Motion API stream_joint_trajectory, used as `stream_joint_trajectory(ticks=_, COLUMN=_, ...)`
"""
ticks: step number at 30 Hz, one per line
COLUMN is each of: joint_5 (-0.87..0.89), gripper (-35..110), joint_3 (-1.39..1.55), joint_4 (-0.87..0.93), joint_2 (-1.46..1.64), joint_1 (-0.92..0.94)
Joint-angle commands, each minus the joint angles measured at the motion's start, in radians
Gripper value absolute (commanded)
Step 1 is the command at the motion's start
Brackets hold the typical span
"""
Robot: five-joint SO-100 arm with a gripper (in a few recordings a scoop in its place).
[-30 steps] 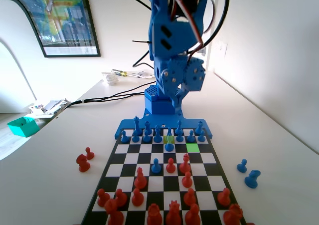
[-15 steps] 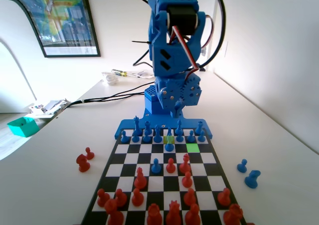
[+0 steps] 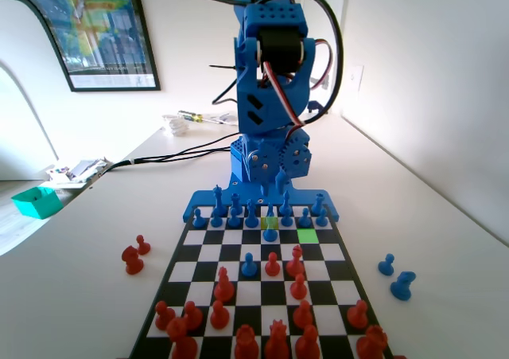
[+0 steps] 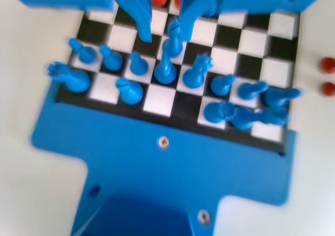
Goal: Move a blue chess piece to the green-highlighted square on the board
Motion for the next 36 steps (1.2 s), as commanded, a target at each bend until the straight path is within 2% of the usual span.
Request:
stream_joint_trajectory(ticks=1, joint_5=-0.018, gripper=12, joint_3=0.012, joint_4=-0.028, joint_2=0.006, joint_1=-0.006)
stream_joint_trajectory(ticks=36, joint_5=-0.023, gripper=12, joint_3=0.003, joint_4=-0.181, joint_2=-0.172, joint_1=-0.003)
